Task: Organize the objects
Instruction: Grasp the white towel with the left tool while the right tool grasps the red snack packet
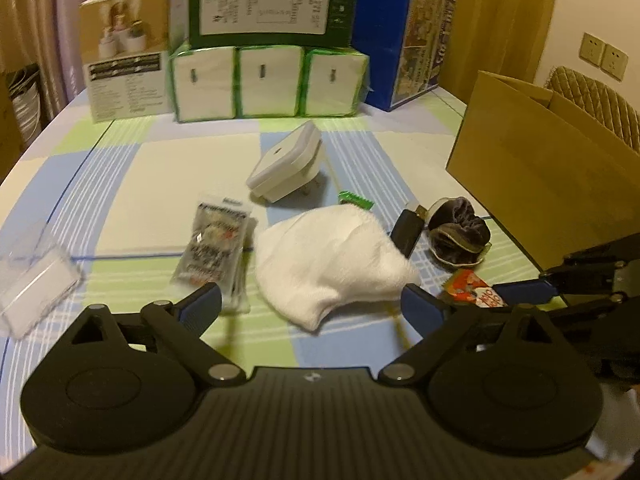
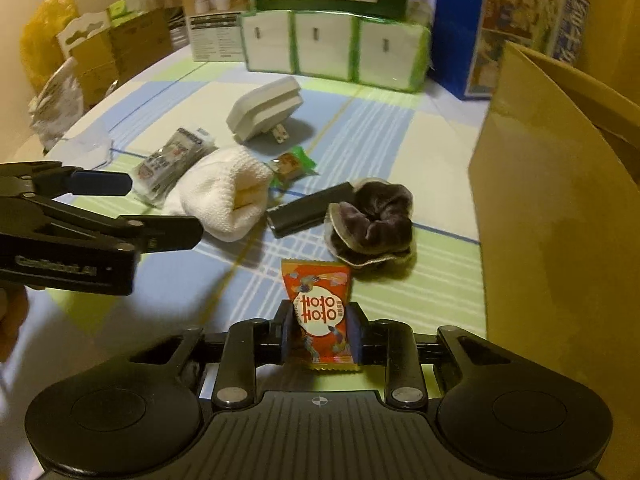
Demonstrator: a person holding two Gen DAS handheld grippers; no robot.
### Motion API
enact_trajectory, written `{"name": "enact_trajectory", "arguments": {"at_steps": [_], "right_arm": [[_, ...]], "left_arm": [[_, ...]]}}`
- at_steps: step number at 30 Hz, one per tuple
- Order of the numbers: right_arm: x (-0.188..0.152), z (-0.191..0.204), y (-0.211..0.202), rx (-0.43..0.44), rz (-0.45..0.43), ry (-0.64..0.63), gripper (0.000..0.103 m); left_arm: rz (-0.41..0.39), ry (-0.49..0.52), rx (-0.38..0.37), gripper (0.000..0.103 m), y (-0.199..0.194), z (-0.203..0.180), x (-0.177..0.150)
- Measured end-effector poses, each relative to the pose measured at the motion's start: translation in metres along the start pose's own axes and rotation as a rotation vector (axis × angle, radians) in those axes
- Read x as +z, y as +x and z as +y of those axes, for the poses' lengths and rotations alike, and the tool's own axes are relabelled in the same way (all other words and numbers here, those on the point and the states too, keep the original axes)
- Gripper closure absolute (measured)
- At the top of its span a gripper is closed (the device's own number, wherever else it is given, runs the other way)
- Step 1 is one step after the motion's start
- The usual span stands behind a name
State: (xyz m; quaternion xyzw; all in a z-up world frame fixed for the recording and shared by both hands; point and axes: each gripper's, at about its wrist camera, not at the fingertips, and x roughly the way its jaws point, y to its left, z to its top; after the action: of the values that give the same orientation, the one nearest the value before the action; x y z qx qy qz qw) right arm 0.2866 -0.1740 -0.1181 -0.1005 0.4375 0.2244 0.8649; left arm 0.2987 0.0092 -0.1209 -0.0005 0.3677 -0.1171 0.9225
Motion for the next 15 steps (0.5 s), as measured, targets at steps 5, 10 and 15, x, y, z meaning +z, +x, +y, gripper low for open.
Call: {"name": "enact_trajectory", "arguments": {"at_steps": [5,10,15], "right_arm": [[-0.001,-0.007,-0.004,-0.012,0.006,0.036,0.079],[-0.002,-0.006,-0.006,-0.004,0.010,0.045,0.079],[-0.002,-0.008,-0.007,-0.013,0.008,0.050,0.079]], "left_arm": [[-0.023,0.021,-0.033,0.012,0.009,-0.006,0.007],[-0.044,0.056,-0.072,0.012,0.016,-0.010,0.012],[-0.037,0.165,-0.082,0.013,0.023,-0.017,0.011]]}}
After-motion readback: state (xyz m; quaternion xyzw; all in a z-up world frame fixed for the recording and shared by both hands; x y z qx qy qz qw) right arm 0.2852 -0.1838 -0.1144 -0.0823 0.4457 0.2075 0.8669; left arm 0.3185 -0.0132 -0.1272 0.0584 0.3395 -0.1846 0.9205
